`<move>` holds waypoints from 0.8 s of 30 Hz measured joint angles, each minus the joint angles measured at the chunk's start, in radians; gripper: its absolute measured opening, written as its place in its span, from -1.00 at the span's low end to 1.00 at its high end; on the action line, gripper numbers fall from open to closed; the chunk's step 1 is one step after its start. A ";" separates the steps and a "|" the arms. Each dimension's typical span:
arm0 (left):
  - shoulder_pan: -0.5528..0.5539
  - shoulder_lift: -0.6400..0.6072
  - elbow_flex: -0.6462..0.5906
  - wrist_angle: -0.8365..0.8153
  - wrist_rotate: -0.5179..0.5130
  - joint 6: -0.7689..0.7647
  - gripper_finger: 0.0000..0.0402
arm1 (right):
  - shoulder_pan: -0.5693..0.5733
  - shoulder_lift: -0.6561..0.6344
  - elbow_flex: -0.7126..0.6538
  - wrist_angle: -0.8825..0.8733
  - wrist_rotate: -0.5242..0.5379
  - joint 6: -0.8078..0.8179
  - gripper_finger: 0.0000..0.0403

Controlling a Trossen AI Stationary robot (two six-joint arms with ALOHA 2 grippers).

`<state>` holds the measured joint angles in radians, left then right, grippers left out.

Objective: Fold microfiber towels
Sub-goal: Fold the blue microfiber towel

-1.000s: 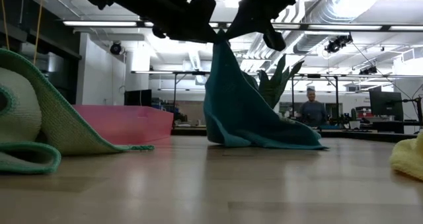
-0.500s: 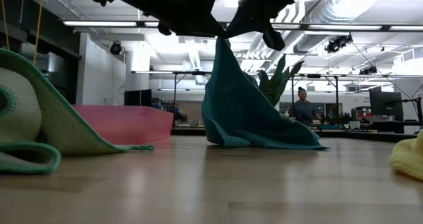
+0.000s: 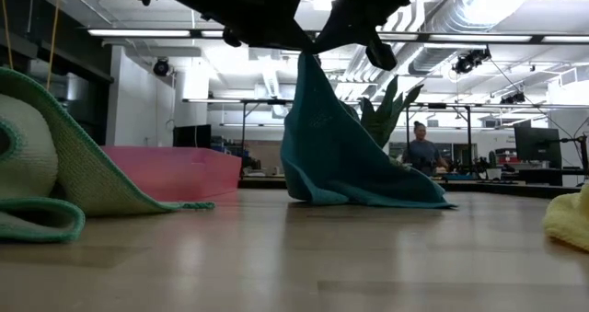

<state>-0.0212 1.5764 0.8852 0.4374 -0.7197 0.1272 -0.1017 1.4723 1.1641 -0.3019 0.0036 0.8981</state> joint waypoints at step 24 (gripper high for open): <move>0.003 -0.060 0.000 -0.106 0.017 -0.001 -1.00 | -0.009 -0.029 0.000 -0.021 -0.012 -0.117 -0.97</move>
<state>-0.0181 1.5169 0.8856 0.3309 -0.7024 0.1263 -0.1105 1.4436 1.1637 -0.3227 -0.0082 0.7816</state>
